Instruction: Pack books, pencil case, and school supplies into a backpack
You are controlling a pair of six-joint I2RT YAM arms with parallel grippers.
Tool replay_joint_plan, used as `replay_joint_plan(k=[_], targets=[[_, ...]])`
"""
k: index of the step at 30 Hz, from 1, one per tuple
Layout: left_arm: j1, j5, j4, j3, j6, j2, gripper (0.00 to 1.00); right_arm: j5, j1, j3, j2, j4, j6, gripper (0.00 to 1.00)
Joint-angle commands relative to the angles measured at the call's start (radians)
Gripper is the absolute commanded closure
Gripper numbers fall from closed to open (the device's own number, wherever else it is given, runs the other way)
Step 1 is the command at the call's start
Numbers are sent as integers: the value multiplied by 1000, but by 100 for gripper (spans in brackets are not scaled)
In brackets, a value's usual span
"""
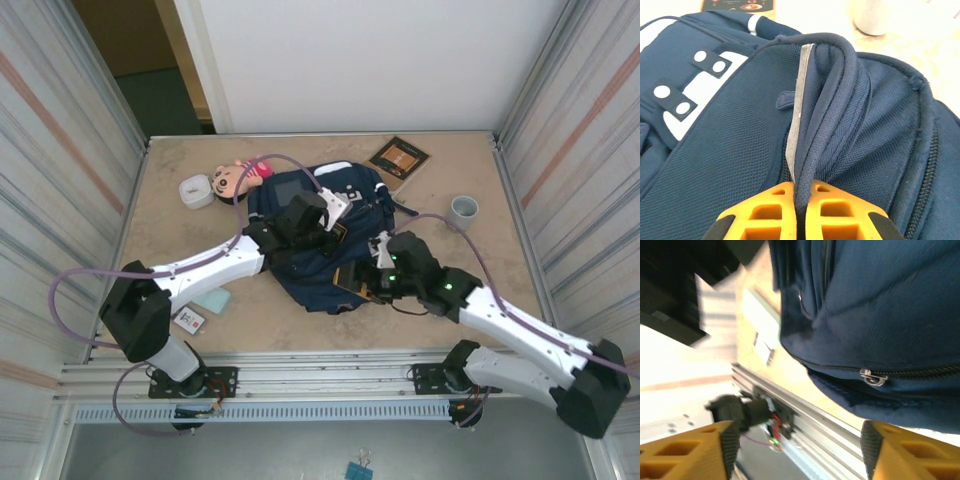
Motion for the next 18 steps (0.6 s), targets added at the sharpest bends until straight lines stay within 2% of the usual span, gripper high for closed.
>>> replay_joint_plan(k=[1,5,9,13,18], targets=[[13,154,146,-23,67,-83,100,32,-77,-24,-133,-92,57,20],[29,252,168,-55,116,-124,100,-12,-202,-66,-253,-137,64,10],[57,329,201,-102,129,-165,100,-123,-323,-114,-246,-68,120,8],[81,420,210,-120,148,-190,100,-152,-331,-140,-194,79,165,7],[81,465,191,-117,174,-196,100,-155,-331,-141,-107,255,195,7]])
